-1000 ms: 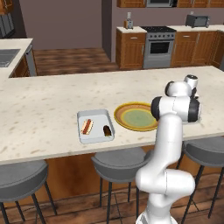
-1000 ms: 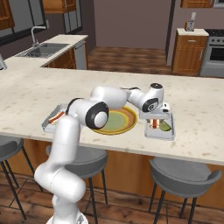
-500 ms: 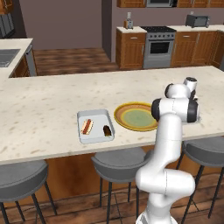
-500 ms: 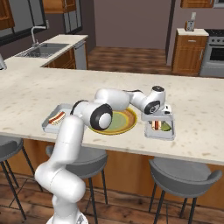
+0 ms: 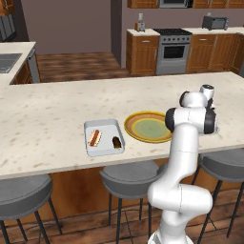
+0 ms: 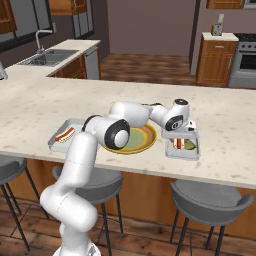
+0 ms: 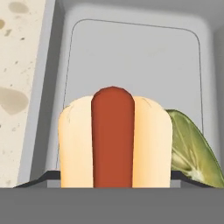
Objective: Place one cooked food and one vegetable from the large plate to each tupperware container.
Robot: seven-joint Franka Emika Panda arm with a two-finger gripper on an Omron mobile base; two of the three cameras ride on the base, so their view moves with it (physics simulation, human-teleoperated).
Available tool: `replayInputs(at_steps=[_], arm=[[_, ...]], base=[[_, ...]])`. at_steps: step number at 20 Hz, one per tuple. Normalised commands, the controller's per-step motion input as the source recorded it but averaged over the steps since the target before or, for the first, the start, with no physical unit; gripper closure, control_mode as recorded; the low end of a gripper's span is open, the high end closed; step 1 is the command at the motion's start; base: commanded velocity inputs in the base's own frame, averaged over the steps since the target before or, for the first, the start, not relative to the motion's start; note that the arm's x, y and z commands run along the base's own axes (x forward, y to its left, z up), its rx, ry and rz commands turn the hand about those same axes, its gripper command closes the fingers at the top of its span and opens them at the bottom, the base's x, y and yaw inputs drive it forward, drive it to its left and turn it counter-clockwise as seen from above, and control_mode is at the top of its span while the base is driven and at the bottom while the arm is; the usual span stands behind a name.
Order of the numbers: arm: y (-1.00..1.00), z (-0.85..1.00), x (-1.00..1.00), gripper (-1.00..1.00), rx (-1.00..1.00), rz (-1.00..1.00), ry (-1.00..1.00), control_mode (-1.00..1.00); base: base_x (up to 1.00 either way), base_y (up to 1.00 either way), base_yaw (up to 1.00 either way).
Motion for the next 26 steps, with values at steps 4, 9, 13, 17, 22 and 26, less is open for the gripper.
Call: replayInputs(at_steps=[4,9,13,17,22,26], arm=[[0.02,0.00,0.00,-1.00,0.00,0.00,0.00,-1.00],[0.01,0.00,0.00,-1.00,0.00,0.00,0.00,-1.00],[0.09,0.15,0.00,-1.00,-0.09,-0.02,0.00,-1.00],[0.08,0.68,-0.36,-1.00,-0.06,-0.12,-0.02,-1.00],[0.86,0.75,-0.91,-1.00,0.10,-0.21,-0.10,-1.00],[1.00,0.84,-0.49,-1.00,0.16,-0.05,-0.11,-1.00]], base=[[0.00,0.00,0.00],[0.00,0.00,0.00],[0.00,0.00,0.00],[0.00,0.00,0.00],[0.00,0.00,0.00],[0.00,0.00,0.00]])
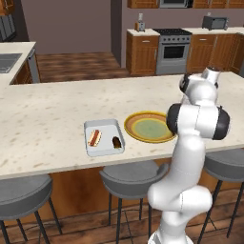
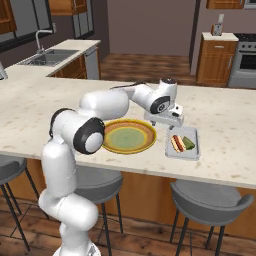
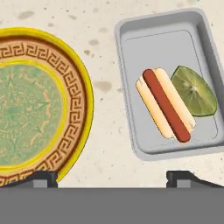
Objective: Place one cooked food and one vegetable from the large plate to each tupperware container.
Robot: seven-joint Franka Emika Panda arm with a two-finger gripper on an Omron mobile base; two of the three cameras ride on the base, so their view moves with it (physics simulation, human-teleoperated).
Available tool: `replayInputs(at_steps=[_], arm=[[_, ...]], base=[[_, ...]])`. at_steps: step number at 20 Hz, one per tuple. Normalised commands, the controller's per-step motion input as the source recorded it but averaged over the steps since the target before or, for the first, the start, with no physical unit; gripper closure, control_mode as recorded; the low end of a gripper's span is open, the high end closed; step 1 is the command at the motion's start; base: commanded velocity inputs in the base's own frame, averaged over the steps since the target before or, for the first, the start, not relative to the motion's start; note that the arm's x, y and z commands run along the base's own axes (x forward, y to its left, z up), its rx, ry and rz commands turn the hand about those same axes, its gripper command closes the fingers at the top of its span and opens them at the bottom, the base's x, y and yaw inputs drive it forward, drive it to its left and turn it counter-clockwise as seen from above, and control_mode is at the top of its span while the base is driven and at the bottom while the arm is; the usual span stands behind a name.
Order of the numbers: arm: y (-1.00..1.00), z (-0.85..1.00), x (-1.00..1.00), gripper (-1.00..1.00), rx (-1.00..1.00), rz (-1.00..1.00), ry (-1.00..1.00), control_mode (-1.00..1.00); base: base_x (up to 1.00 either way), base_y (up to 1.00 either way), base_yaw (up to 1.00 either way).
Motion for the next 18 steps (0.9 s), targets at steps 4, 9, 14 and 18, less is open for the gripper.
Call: replayInputs(at_steps=[4,9,14,18], arm=[[0.98,0.98,-0.81,-1.00,0.10,0.05,-0.01,-1.00],[0.80,1.00,-1.00,-1.00,-0.04,0.19,-0.05,-1.00],[0.64,1.00,-1.00,-1.00,-0.18,0.19,-0.18,-1.00],[0.52,0.89,-1.00,-1.00,-0.19,0.20,-0.34,-1.00]], base=[[0.00,0.00,0.00],[0.00,0.00,0.00],[0.00,0.00,0.00],[0.00,0.00,0.00]])
